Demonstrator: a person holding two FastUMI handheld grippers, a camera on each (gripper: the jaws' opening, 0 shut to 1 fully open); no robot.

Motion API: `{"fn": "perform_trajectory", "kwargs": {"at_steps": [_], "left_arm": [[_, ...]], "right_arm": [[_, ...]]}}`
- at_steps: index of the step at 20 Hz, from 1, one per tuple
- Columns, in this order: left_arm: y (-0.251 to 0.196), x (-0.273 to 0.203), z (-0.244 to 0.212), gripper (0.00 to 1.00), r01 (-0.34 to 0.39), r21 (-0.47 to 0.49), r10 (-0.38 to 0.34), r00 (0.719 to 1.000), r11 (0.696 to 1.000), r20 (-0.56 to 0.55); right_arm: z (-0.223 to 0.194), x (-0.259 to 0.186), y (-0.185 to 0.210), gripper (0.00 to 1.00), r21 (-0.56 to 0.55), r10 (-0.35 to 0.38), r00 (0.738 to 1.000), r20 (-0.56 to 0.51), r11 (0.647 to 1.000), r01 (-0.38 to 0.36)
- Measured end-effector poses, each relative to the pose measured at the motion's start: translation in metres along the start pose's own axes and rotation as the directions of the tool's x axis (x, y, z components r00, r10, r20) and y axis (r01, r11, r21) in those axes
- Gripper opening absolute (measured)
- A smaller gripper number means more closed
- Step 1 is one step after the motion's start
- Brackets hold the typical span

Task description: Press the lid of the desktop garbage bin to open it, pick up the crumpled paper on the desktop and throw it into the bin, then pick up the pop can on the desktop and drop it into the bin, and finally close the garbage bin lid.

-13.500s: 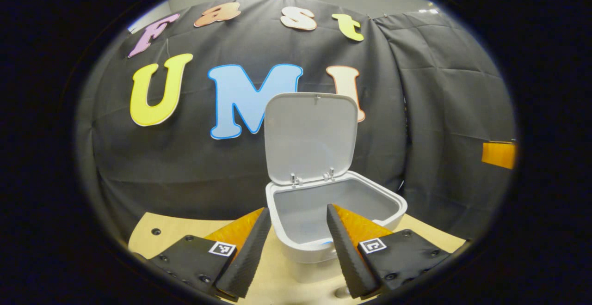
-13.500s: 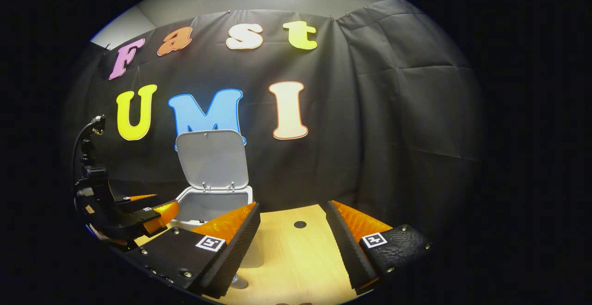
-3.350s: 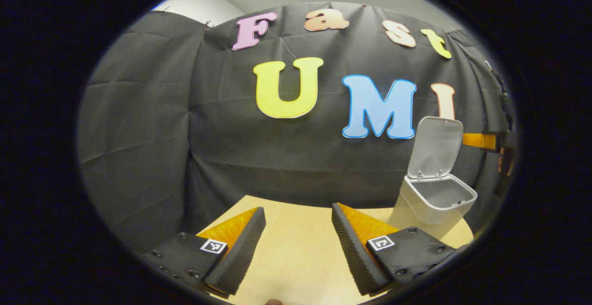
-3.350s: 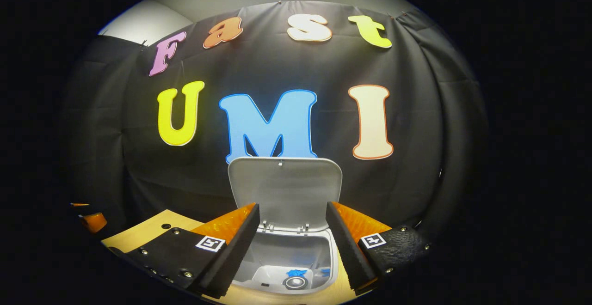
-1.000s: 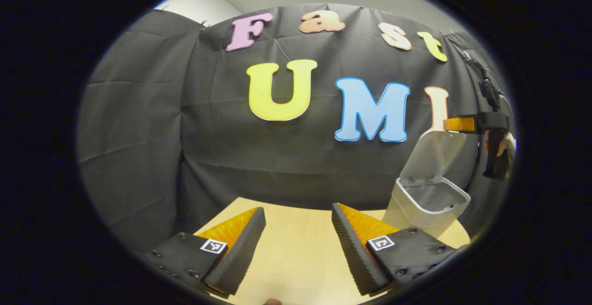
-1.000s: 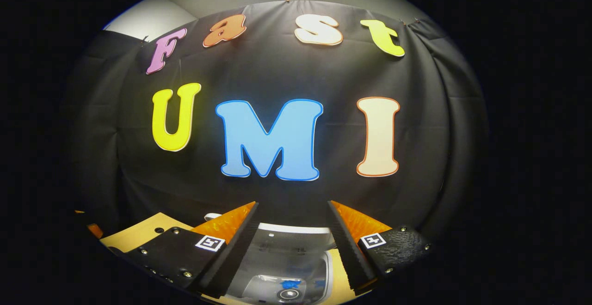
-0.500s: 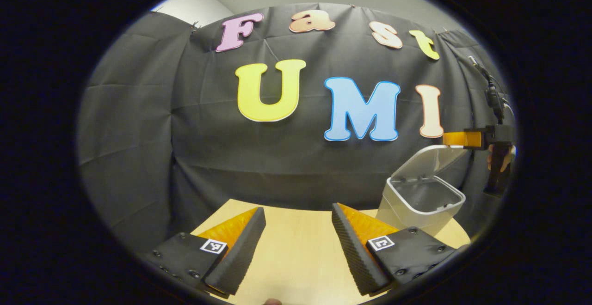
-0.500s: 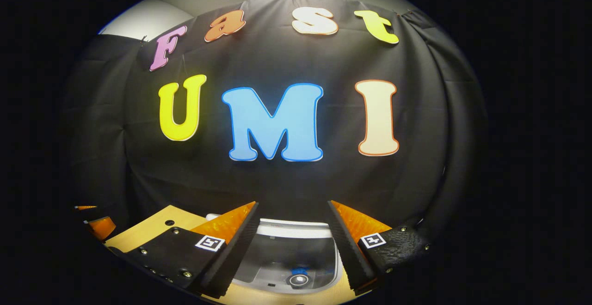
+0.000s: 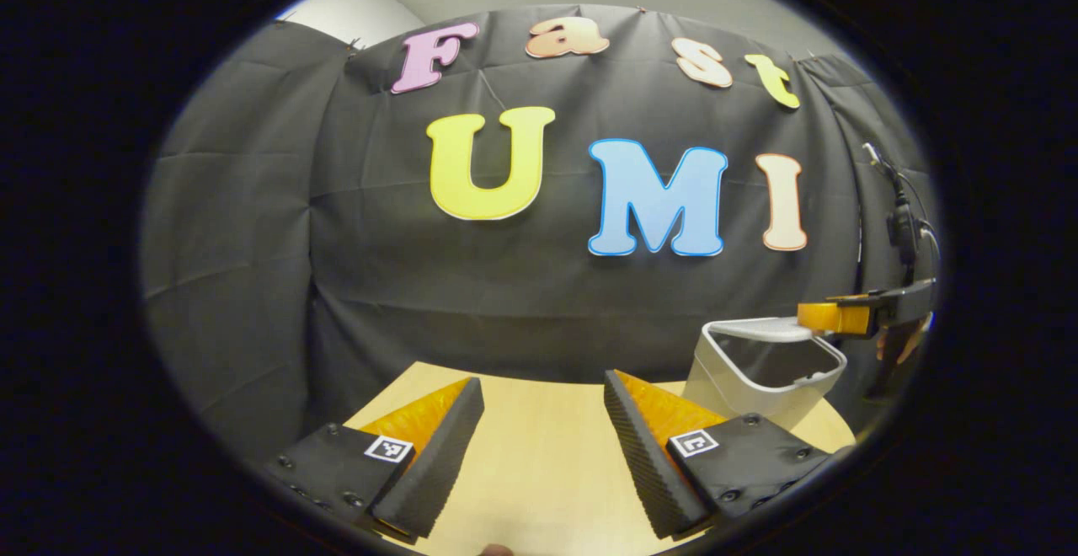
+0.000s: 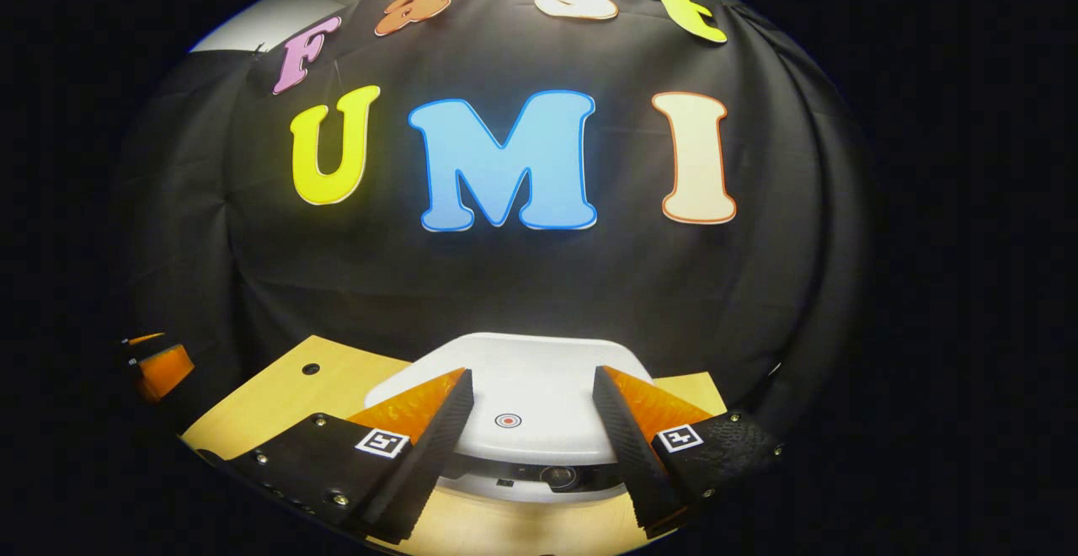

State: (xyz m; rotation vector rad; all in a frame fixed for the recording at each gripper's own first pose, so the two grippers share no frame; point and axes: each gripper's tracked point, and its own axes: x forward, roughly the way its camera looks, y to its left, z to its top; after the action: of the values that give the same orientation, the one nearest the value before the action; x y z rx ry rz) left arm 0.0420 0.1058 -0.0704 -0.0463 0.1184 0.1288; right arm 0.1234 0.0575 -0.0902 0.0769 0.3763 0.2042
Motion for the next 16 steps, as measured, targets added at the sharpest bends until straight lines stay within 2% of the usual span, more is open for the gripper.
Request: {"fn": "perform_trajectory", "kwargs": {"at_steps": [6, 16], "left_arm": [[0.0, 0.003, -0.002, 0.97, -0.006, -0.004, 0.005, 1.0, 1.0, -0.005], [-0.006, 0.01, -0.006, 0.97, 0.0, -0.007, -0.001, 1.0, 1.0, -0.014]], "right_arm": [[-0.031, 0.004, 0.002, 0.92, 0.002, 0.003, 0.998, -0.064, 1.0, -0.003], [-0.041, 0.001, 0.003, 0.92, -0.025, -0.018, 0.999, -0.044, 1.0, 0.017]]}}
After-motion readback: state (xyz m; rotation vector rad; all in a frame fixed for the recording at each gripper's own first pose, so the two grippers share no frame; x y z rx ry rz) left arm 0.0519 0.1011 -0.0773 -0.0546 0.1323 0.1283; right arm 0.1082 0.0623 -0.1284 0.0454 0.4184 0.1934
